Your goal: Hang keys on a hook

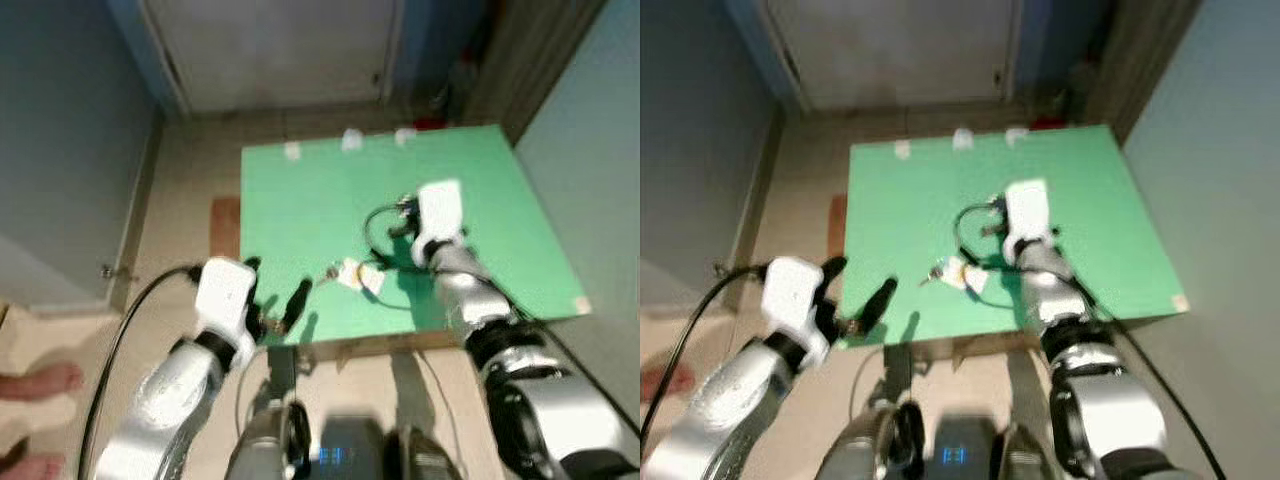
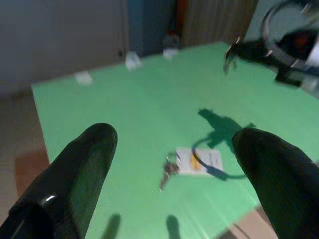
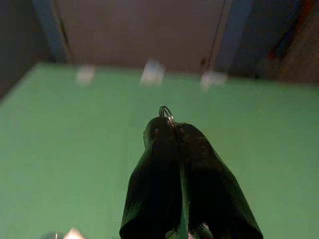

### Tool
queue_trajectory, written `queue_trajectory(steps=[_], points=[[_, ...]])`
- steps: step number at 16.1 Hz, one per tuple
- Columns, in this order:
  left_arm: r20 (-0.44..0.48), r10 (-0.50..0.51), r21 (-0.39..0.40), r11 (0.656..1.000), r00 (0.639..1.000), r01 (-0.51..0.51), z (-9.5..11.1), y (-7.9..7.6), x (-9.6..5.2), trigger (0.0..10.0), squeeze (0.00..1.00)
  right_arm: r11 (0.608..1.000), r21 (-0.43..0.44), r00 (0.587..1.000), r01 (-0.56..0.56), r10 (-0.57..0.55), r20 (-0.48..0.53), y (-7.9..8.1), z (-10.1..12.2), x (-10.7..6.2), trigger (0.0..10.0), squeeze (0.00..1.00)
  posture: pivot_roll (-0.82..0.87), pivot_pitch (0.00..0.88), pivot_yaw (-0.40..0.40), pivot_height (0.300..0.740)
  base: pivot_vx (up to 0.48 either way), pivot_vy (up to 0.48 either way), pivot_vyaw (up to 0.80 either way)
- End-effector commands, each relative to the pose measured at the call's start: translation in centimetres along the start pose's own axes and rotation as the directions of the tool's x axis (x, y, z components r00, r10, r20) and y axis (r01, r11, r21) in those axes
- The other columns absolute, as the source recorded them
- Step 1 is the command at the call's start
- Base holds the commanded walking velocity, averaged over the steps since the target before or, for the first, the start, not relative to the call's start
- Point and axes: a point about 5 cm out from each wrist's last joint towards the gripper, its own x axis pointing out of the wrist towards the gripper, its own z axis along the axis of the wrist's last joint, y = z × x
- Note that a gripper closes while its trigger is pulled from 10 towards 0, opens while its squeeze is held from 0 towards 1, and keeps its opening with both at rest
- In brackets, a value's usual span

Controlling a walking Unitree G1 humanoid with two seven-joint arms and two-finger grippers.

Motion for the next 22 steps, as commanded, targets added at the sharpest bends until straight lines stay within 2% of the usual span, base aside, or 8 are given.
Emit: queue_trajectory(steps=[1, 5, 7, 9, 13, 15, 19, 22], points=[[-0.009, 0.026, 0.02, 0.999, 1.0, -0.026, -0.6, 0.6, 0.7, 10.0, 0.0, 1.0, -0.008, 0.999, 0.0, 0.001, 0.051, -0.4, 1.6, 0.4, 0.0, 0.0, -0.04, 0.029, 0.046, 0.72, 0.0, 0.0, 0.0], [0.026, 0.051, 0.025, 0.998, 0.998, -0.052, -0.6, 1.6, 2.9, 10.0, 0.0, 0.996, -0.031, 0.987, 0.082, -0.077, 0.139, -3.0, 3.6, 0.0, 0.0, 0.0, -0.1, 0.0, 0.068, 0.72, 0.0, 0.0, 0.0], [0.051, 0.114, 0.007, 0.993, 0.992, -0.115, -0.4, 2.8, 4.2, 10.0, 0.0, 0.985, -0.025, 0.97, 0.17, -0.163, 0.178, -5.0, 3.5, -1.3, 0.0, 0.0, -0.14, 0.0, 0.091, 0.72, 0.0, 0.0, 0.0], [0.057, 0.165, -0.008, 0.986, 0.985, -0.165, -0.4, 3.8, 4.6, 10.0, 0.0, 0.974, -0.016, 0.953, 0.227, -0.219, 0.21, -5.6, 3.1, -2.4, 0.0, 0.0, -0.15, 0.0, 0.099, 0.72, 0.0, 0.0, 0.0], [0.103, 0.161, 0.008, 0.987, 0.982, -0.162, -0.8, 3.0, 4.4, 10.0, 0.0, 0.969, 0.084, 0.946, 0.233, -0.246, 0.212, -3.0, -0.7, -5.7, 0.0, 0.0, -0.17, 0.0, 0.102, 0.72, 0.0, 0.0, 0.0], [0.14, 0.111, 0.052, 0.991, 0.984, -0.12, -1.3, 2.0, 3.8, 10.0, 0.0, 0.972, 0.116, 0.962, 0.203, -0.22, 0.16, -1.3, -3.1, -8.6, 0.0, 0.0, -0.18, 0.0, 0.116, 0.72, 0.0, 0.0, 0.0], [0.062, 0.039, 0.047, 0.998, 0.997, -0.042, -3.9, 1.5, 1.1, 10.0, 0.0, 0.986, 0.064, 0.981, 0.151, -0.158, 0.115, -1.8, -4.9, -12.5, 0.0, 0.0, -0.19, 0.0, 0.135, 0.72, 0.0, 0.0, 0.0], [0.052, 0.055, 0.022, 0.998, 0.997, -0.057, -4.1, 1.4, 1.5, 10.0, 0.0, 0.99, 0.056, 0.987, 0.133, -0.137, 0.079, -1.2, -5.2, -12.5, 0.0, 0.0, -0.2, 0.009, 0.142, 0.72, 0.0, 0.0, 0.0]])
